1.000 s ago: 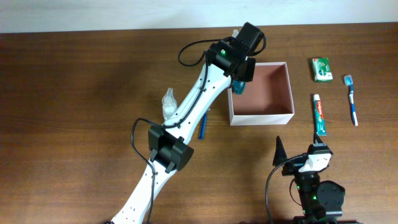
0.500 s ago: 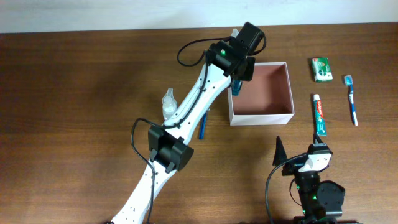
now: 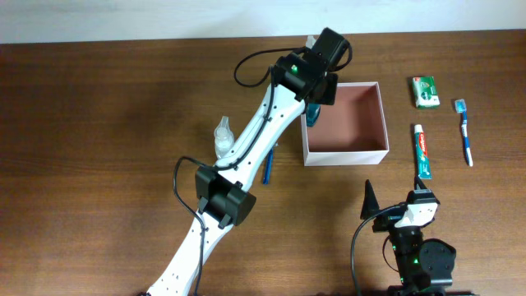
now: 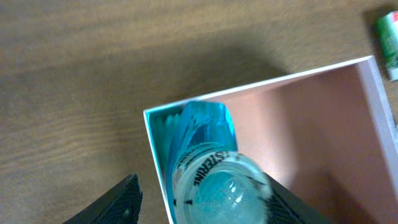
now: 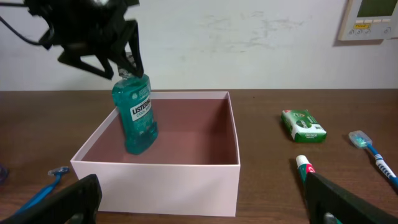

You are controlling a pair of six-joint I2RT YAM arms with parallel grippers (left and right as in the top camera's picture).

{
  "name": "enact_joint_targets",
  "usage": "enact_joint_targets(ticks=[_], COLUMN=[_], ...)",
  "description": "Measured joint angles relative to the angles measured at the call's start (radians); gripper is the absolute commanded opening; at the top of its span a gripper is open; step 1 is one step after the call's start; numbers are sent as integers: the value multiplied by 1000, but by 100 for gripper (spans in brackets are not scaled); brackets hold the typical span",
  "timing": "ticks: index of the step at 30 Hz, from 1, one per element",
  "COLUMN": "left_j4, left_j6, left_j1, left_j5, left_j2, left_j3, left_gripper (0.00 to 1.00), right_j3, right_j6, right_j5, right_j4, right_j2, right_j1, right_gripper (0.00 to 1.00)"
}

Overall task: Pack container
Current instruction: 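Lower the mouthwash into the box's back-left corner and open the left gripper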

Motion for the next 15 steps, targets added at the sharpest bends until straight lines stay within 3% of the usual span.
enact_joint_targets(ticks=[5,9,15], left_j4=[-3,-18,-190], left_j6=[18,31,41], left_j1=[8,31,133], left_j5=[0,-3,-64], left_j2=[-14,-88,-263], left_j3=[101,137,154], left_gripper=[83,86,94], right_j3=[0,0,0], right_j6=[0,-2,-1], right_j5=[0,0,0], right_j4=[0,0,0], right_j2=[0,0,0], right_j1=[0,0,0], right_gripper=[99,99,99])
